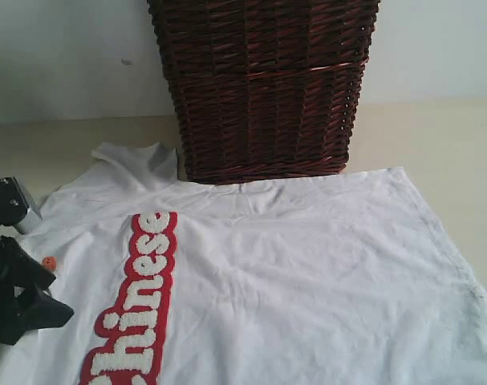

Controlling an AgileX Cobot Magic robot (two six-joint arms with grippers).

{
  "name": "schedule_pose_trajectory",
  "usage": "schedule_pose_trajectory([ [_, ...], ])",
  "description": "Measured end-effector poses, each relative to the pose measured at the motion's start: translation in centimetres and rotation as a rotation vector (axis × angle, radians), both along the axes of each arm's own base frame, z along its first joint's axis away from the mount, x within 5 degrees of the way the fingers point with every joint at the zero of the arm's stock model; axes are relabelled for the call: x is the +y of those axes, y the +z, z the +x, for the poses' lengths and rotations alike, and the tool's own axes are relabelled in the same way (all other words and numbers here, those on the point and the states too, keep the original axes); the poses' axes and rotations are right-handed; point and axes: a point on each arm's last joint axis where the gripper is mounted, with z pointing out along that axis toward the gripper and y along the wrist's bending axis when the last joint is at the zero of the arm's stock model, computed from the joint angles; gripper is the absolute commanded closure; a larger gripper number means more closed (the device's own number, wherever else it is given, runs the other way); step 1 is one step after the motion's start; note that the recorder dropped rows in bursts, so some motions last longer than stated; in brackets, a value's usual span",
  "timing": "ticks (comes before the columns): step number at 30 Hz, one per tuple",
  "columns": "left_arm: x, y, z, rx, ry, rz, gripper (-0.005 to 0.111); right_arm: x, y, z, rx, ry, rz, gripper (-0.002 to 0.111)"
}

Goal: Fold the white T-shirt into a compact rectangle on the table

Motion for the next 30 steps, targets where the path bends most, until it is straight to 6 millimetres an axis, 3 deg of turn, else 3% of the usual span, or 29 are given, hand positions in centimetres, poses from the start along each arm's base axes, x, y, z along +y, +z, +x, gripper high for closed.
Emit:
schedule_pose_trajectory([
  [4, 0.1, 0.4, 0.8, -0.034, 0.133, -0.032, 0.042, 0.0, 0.0, 0.0, 0.0, 0.0, 0.0, 0.072],
  [8, 2.0, 0.7, 1.3, -0.069, 0.309, 0.053, 0.042, 0.0, 0.0, 0.0, 0.0, 0.0, 0.0, 0.072],
  [14, 4.8, -0.7, -1.3, 0.076, 0.364, 0.081, 0.042, 0.0, 0.0, 0.0, 0.0, 0.0, 0.0, 0.072],
  [18, 5.2, -1.3, -2.7, 0.159, 0.369, 0.046, 0.042, 0.0, 0.0, 0.0, 0.0, 0.0, 0.0, 0.072],
  [23, 5.0, -1.2, -2.9, 0.187, 0.386, 0.007, 0.043, 0.0, 0.0, 0.0, 0.0, 0.0, 0.0, 0.072],
  [26, 4.5, -1.0, -2.8, 0.205, 0.414, -0.063, 0.055, 0.0, 0.0, 0.0, 0.0, 0.0, 0.0, 0.072],
  [30, 4.1, -0.7, -2.5, 0.184, 0.423, -0.128, 0.1, 0.0, 0.0, 0.0, 0.0, 0.0, 0.0, 0.072],
])
